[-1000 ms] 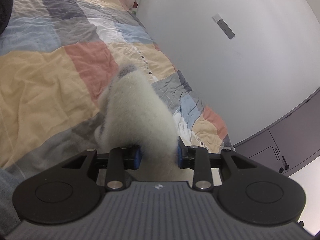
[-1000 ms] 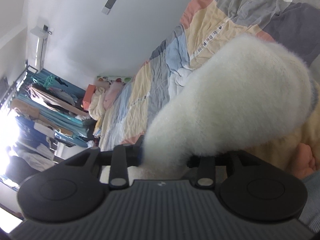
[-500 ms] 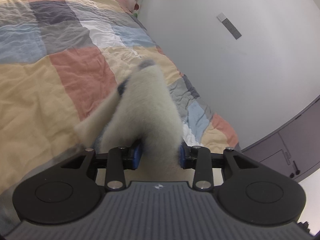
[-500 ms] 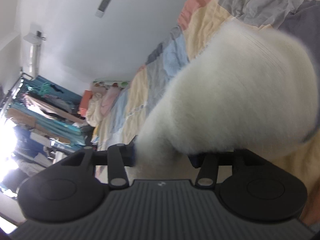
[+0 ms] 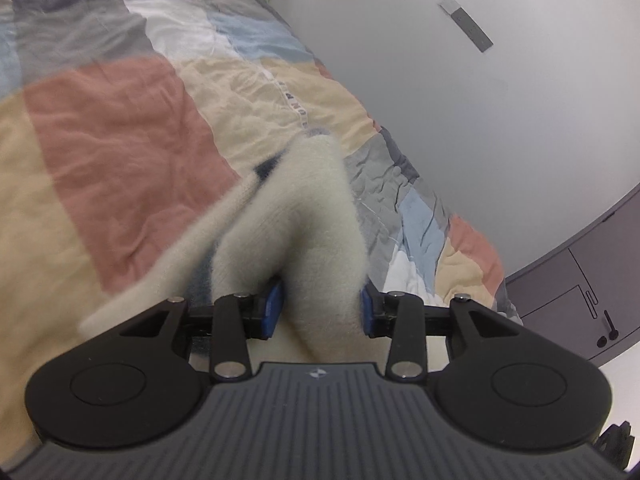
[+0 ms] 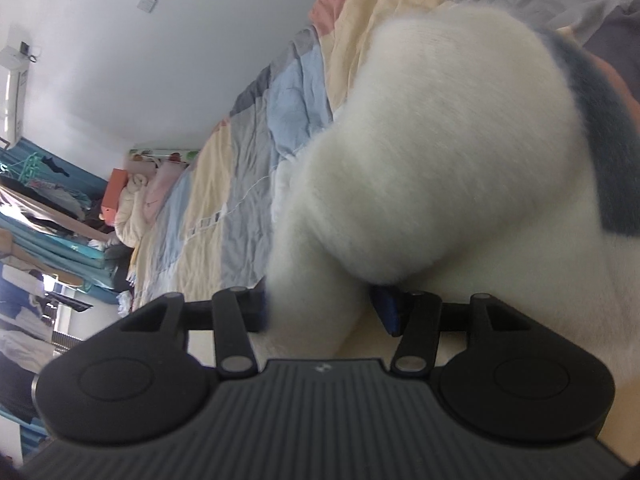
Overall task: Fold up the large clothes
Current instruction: 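Lift the sweater edge with both grippers and fold it over the body, then open both grippers and press the folded sweater flat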
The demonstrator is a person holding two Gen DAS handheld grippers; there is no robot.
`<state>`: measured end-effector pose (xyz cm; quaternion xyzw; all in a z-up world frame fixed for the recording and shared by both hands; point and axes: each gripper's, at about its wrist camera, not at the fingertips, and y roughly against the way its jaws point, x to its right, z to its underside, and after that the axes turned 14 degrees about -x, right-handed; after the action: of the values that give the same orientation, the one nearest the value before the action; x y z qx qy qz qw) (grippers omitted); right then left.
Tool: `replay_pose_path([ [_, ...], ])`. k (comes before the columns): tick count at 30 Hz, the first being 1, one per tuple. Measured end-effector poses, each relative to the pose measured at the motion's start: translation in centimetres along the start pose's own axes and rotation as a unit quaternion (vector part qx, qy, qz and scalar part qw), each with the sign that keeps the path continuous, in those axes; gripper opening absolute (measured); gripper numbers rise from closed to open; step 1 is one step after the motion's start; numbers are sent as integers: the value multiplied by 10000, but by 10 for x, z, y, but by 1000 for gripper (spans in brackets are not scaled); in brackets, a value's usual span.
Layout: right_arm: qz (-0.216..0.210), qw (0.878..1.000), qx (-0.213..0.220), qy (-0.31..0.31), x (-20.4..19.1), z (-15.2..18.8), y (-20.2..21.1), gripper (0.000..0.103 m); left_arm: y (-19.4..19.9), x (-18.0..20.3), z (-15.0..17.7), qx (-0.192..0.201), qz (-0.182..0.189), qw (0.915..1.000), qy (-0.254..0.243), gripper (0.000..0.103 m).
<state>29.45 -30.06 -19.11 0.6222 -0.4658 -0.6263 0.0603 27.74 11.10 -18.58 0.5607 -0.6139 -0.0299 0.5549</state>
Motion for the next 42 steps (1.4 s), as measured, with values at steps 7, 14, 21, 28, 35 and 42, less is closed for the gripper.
replay_pose_path([
  [7, -100, 9998, 162, 55, 7, -11, -24, 55, -38, -26, -18, -179, 405, 9990, 11, 45],
  [14, -305, 9995, -6, 33, 10, -19, -18, 55, -20, -30, -20, -307, 726, 9966, 231, 51],
  [21, -1026, 9928, -317, -540, 37, -14, 8, 54, 38, -28, 0, -287, 775, 9965, -75, 65],
  [28, -917, 9942, -98, -545, 46, 4, 50, 53, 65, -9, 30, -215, 307, 9963, -779, 65],
  [35, -161, 9986, 128, 494, 28, 17, 67, 57, 48, 14, 39, -97, -304, 9884, -1484, 65],
  [42, 601, 9865, 192, 1509, -4, 5, 45, 57, 29, 30, 34, 51, -703, 9779, -1966, 65],
])
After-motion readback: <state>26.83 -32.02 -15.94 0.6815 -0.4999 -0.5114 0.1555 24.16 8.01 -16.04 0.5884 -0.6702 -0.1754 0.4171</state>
